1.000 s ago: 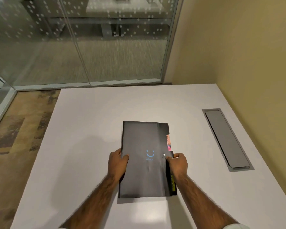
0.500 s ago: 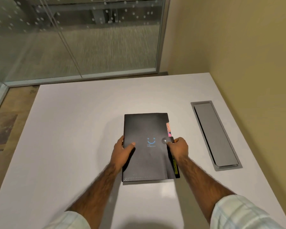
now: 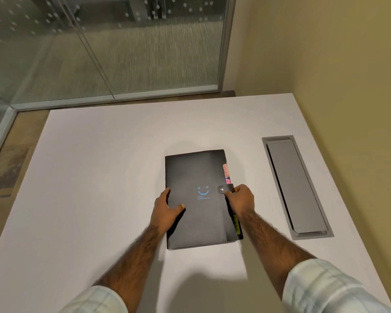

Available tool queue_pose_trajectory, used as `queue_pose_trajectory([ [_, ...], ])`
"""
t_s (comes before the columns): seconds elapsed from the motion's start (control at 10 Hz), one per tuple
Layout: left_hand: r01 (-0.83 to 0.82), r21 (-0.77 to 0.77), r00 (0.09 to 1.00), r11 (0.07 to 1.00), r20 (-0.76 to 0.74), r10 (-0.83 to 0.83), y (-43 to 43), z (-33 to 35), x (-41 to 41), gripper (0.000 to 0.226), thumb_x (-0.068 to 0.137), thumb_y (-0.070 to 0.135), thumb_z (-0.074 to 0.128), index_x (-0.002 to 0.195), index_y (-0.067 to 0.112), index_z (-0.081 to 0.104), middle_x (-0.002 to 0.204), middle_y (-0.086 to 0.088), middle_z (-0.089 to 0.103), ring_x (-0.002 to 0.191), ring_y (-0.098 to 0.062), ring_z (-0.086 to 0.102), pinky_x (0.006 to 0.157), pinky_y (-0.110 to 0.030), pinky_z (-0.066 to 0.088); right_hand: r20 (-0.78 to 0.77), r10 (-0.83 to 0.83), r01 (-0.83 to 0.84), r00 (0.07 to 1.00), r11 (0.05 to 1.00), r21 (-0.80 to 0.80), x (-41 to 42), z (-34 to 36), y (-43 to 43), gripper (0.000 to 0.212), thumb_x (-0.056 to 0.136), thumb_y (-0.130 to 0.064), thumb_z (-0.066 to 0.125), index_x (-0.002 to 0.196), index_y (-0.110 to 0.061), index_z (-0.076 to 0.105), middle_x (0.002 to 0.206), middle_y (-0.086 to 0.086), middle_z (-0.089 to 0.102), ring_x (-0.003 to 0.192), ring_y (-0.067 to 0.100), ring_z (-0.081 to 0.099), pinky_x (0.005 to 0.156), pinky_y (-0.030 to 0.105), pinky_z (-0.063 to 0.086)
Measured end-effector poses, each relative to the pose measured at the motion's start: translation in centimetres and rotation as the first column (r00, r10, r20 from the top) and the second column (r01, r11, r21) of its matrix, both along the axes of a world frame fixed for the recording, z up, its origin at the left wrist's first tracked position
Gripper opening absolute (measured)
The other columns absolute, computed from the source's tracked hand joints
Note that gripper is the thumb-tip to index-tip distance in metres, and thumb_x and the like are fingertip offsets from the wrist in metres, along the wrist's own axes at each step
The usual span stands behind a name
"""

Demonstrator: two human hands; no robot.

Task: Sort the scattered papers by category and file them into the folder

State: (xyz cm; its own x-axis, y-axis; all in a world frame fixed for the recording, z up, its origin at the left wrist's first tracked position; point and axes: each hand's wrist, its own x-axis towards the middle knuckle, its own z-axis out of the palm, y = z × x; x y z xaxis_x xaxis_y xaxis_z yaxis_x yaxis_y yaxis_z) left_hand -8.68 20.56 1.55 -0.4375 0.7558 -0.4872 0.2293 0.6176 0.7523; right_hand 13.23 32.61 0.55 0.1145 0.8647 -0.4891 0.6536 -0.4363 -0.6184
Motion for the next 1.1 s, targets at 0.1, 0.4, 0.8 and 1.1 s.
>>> queue_pose_trajectory([
  [0.1, -0.003, -0.012, 1.0, 1.0, -0.02, 0.002, 0.1, -0.1, 0.4, 0.077, 0.081, 0.019, 0.079, 0.149, 0.012, 0.041, 0.141, 0.0, 0.053, 0.127, -0.021, 0.053, 0.102, -0.027, 0.044, -0.007, 0.037, -0.037, 0.999, 0.999, 0.003, 0.3, -0.2, -0.3, 0.022, 0.087, -0.03, 0.069, 0.095, -0.01, 0.062, 0.096, 0.008, 0.069, 0.09, 0.03, 0.066, 0.077, 0.039, 0.054],
  [0.4, 0.452, -0.292, 0.697, 0.843, -0.474, -0.538, -2.1, -1.3, 3.8, 0.092, 0.091, 0.043, 0.057, 0.161, 0.016, 0.004, 0.169, -0.013, 0.001, 0.155, -0.035, 0.009, 0.124, -0.047, 0.021, 0.588, 0.51, -0.697, 0.628, 0.705, 0.133, 0.4, -2.4, -6.9, 0.082, 0.093, -0.051, 0.058, 0.158, -0.009, 0.031, 0.161, 0.017, 0.035, 0.146, 0.039, 0.037, 0.112, 0.055, 0.039],
  [0.8, 0.474, -0.346, 0.647, 0.81, -0.488, -0.586, -5.5, -2.2, 4.4, 0.08, 0.102, 0.052, 0.038, 0.161, 0.023, -0.008, 0.169, -0.004, -0.016, 0.157, -0.028, -0.012, 0.126, -0.045, 0.004, 0.611, 0.611, -0.782, 0.504, 0.623, 0.022, 2.2, -4.1, -11.5, 0.075, 0.099, -0.063, 0.021, 0.16, -0.019, 0.027, 0.168, 0.015, 0.021, 0.155, 0.036, 0.019, 0.12, 0.06, 0.013],
  [1.1, 0.447, -0.318, 0.603, 0.836, -0.584, -0.544, -9.3, 0.3, 1.0, 0.074, 0.101, 0.055, 0.025, 0.161, 0.025, -0.005, 0.168, -0.004, -0.018, 0.156, -0.029, -0.013, 0.123, -0.042, -0.012, 0.576, 0.55, -0.71, 0.605, 0.7, 0.077, -1.0, -1.2, -14.2, 0.083, 0.088, -0.061, 0.042, 0.149, -0.005, 0.047, 0.154, 0.018, 0.047, 0.147, 0.038, 0.038, 0.117, 0.05, 0.016],
])
